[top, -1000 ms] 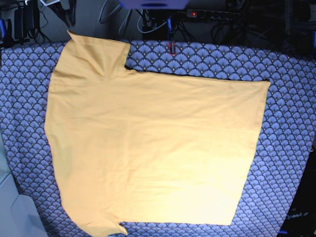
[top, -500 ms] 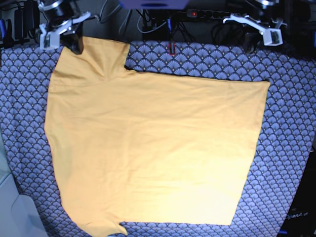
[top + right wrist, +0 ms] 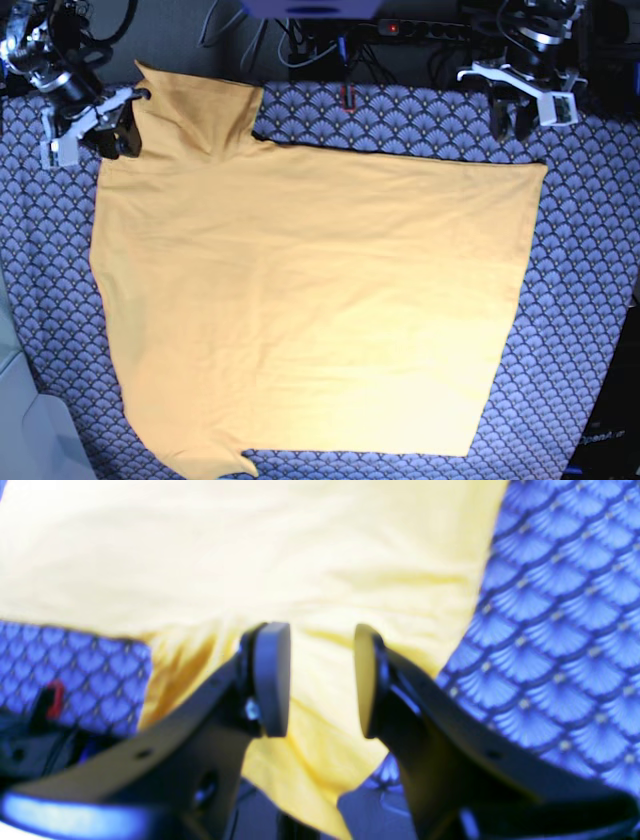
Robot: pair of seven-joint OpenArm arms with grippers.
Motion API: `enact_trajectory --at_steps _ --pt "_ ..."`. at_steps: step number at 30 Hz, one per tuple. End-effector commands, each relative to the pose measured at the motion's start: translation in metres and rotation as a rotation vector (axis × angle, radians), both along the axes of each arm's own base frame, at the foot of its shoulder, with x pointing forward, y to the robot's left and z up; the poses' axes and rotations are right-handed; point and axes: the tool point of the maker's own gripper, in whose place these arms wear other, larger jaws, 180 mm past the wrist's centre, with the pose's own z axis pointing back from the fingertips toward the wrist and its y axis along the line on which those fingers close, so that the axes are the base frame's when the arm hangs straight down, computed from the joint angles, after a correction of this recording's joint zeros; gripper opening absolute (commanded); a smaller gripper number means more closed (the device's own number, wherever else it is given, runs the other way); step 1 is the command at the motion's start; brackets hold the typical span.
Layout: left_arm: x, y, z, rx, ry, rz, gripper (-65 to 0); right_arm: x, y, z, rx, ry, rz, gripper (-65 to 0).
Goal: Fold the T-shirt properly
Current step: 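Lower the right gripper onto the shirt's shoulder corner and grasp it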
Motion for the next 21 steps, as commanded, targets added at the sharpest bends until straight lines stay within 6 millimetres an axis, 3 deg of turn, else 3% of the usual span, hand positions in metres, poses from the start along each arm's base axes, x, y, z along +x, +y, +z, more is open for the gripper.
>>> enact_trajectory --at_steps 1,5,13,21 --pt "0.002 0.001 0.009 0.009 -0.033 -0.006 -45.2 0.005 -0.006 0.006 0.005 -0.032 -0.01 -42.3" --pt "0.003 0.001 0.01 0.009 -0.035 -0.006 -45.2 0.003 -0.021 -0.021 0.034 0.037 -0.047 -42.1" --pt "0.004 0.004 0.012 0.019 -0.038 -0.017 -45.2 -0.018 -0.023 -0.068 0.116 0.147 -0.065 -42.1" --pt "0.0 0.021 0.014 0.052 -0.037 0.022 -45.2 -0.023 -0.034 -0.071 0.119 0.135 -0.109 -42.1"
